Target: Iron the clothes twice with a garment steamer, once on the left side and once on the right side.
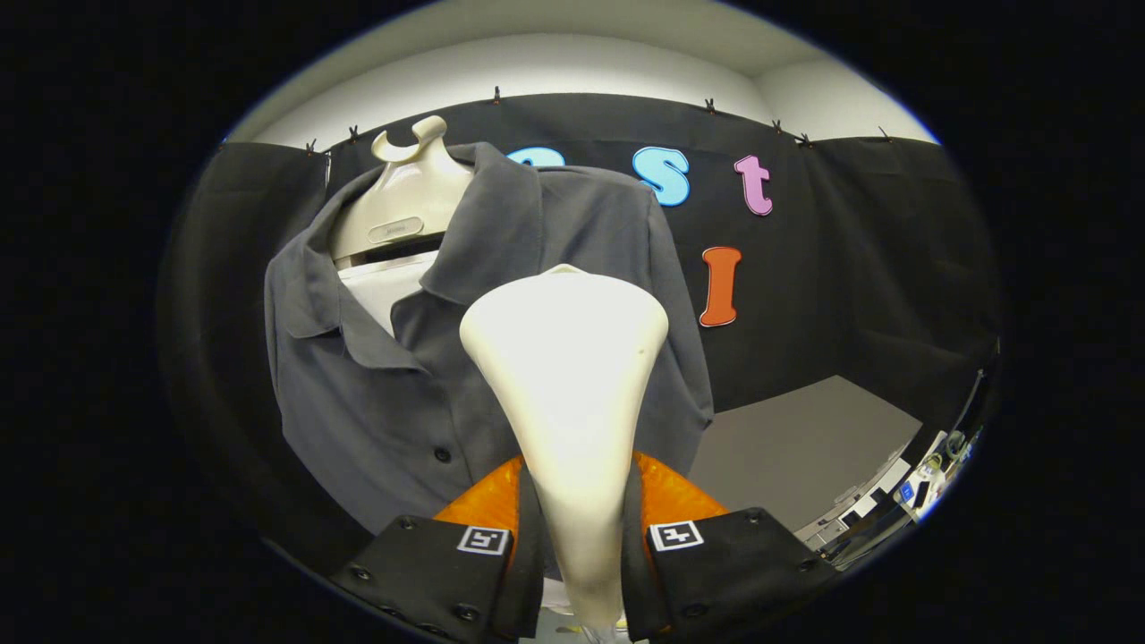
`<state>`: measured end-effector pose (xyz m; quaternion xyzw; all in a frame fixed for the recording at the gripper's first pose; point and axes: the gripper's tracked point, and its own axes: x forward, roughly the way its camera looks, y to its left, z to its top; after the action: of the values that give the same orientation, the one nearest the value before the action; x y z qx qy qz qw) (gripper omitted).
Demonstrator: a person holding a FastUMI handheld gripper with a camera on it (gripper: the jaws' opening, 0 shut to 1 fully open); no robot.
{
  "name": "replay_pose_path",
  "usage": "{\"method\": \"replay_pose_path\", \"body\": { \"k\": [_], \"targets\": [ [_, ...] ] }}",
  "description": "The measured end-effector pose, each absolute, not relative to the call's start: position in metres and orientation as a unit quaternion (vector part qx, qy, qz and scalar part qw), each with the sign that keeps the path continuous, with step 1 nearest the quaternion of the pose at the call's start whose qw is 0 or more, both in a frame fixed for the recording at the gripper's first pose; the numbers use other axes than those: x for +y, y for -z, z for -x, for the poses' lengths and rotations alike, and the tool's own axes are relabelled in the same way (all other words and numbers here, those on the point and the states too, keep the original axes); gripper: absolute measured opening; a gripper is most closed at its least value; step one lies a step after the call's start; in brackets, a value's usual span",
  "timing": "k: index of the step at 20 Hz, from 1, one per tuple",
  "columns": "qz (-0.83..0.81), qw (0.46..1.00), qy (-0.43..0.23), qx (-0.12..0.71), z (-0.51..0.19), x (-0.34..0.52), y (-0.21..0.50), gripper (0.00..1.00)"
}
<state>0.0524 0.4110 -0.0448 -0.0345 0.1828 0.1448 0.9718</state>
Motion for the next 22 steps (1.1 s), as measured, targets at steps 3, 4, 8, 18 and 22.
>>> {"method": "replay_pose_path", "body": {
  "k": [3,4,8,18,22],
  "targets": [
    [0.038,0.972,-0.140,0.187,-0.060,0.408,0.057,0.43],
    [0.040,0.971,-0.139,0.189,-0.063,0.408,0.062,0.43],
    [0.049,0.968,-0.138,0.206,-0.065,0.401,0.088,0.43],
    [0.054,0.954,-0.147,0.255,-0.050,0.392,0.149,0.43],
    [0.052,0.948,-0.148,0.275,-0.044,0.389,0.177,0.43]
  ]
}}
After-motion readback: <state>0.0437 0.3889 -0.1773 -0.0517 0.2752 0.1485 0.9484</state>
